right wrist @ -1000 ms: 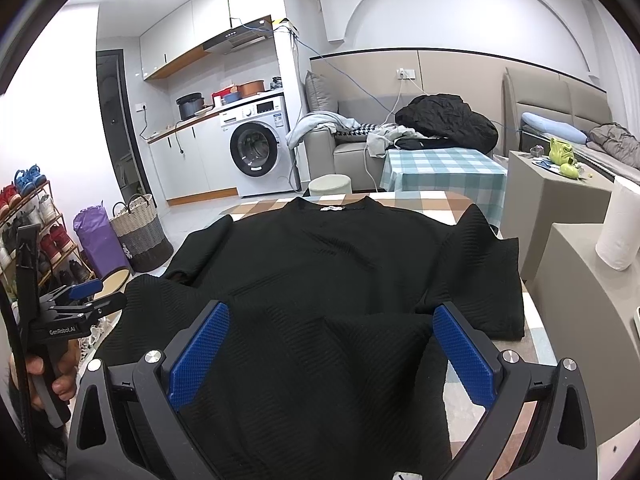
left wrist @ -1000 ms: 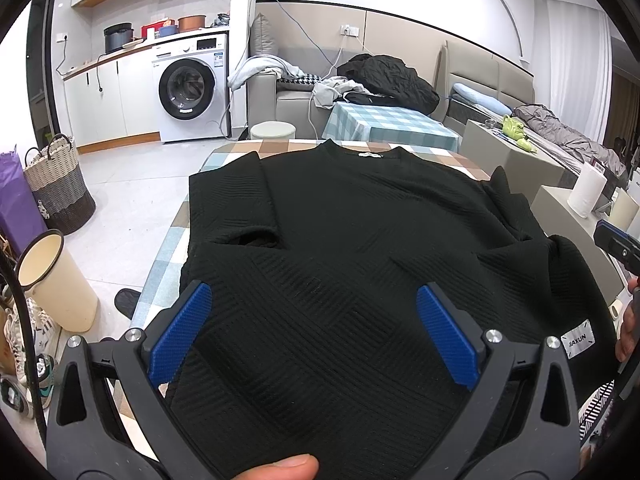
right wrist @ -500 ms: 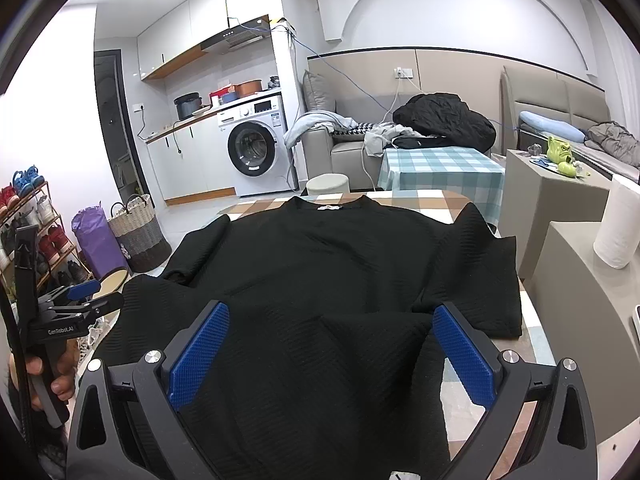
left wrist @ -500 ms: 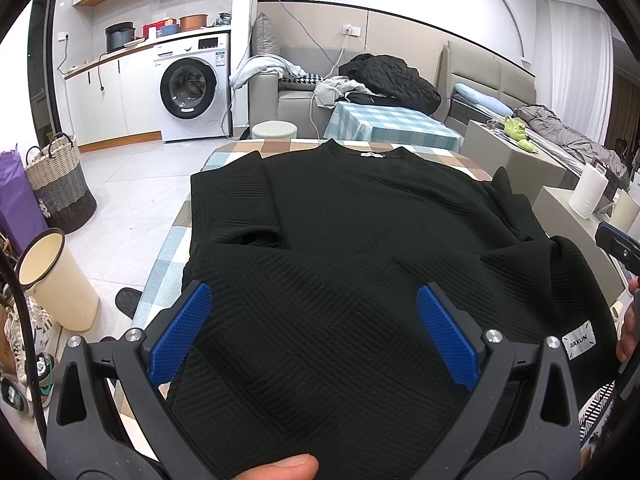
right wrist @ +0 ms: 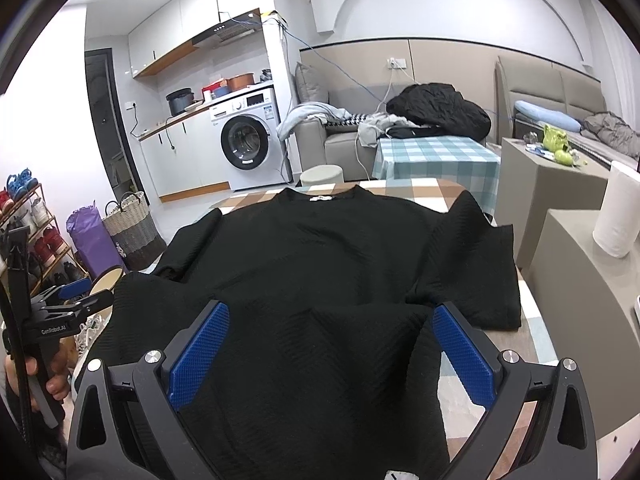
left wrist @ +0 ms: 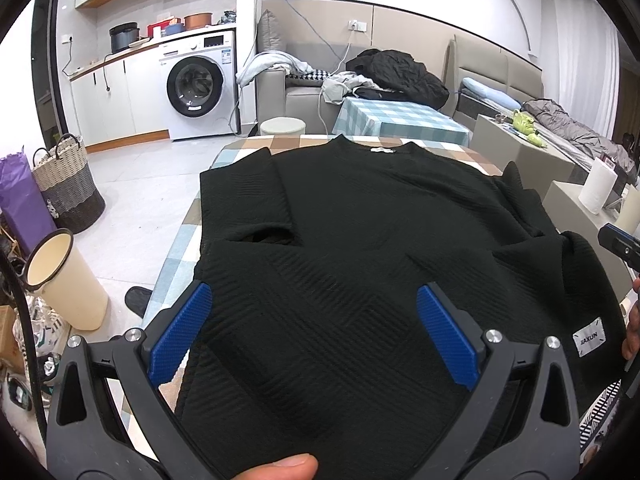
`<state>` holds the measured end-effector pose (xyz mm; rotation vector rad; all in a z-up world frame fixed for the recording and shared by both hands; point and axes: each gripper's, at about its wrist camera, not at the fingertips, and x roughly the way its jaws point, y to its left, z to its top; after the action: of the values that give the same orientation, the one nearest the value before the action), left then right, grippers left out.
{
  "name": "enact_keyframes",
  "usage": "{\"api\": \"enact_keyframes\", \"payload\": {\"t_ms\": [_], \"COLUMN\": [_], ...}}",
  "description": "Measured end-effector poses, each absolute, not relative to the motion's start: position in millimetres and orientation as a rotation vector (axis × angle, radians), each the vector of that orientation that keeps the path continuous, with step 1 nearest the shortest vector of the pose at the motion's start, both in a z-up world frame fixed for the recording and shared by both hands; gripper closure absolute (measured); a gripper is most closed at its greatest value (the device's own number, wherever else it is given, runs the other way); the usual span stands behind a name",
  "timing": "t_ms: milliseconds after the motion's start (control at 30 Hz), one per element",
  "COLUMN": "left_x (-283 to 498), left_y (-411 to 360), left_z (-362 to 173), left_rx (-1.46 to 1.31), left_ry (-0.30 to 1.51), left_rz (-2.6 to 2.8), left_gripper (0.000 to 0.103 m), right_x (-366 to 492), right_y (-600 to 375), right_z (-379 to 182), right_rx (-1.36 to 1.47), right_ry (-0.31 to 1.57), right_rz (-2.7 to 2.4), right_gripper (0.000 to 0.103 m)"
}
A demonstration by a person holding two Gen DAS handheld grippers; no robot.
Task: Fold small clothes
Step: 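Grasp the sweater's side with the right gripper and fold it toward the middle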
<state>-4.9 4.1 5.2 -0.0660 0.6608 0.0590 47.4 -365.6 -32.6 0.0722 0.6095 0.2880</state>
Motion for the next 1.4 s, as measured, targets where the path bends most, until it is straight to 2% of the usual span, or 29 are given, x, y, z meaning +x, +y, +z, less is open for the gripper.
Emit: {"api": "enact_keyframes", "payload": {"t_ms": [500, 933, 1000, 1033, 1233, 1400], "left_x": [21, 59, 66, 71, 93, 107], "left_y": [20, 47, 52, 54, 60, 61], "left_z": [-9, 3, 2, 1, -6, -15], "left_rx": [-0.126, -0.147, -0.155, -0.154, -0.151, -0.158], "left_ry": [0.717, 0.712, 0.714, 0.717, 0.737, 0.751], "left_rz": [0.058, 0.088, 0.08, 0.079, 0.091, 0.095], "left_gripper": [0.001, 0.002, 0.004, 0.004, 0.004, 0.004], "right_x": [69, 119, 128, 132, 157, 178], "right_y": [-378, -440, -459, -467, -504, -520], "right_z": [-31, -39, -52, -57, -87, -110], "right_rx": [0.116, 0.325, 0.38, 0.403, 0.509, 0.485], "right_ry": [0.686, 0.806, 0.855, 0.866, 0.925, 0.981], "right_rz": [0.18, 0.054, 0.009, -0.003, -0.085, -0.163], "right_gripper": [0.0, 0.0, 0.009, 0.018, 0.021, 0.03]}}
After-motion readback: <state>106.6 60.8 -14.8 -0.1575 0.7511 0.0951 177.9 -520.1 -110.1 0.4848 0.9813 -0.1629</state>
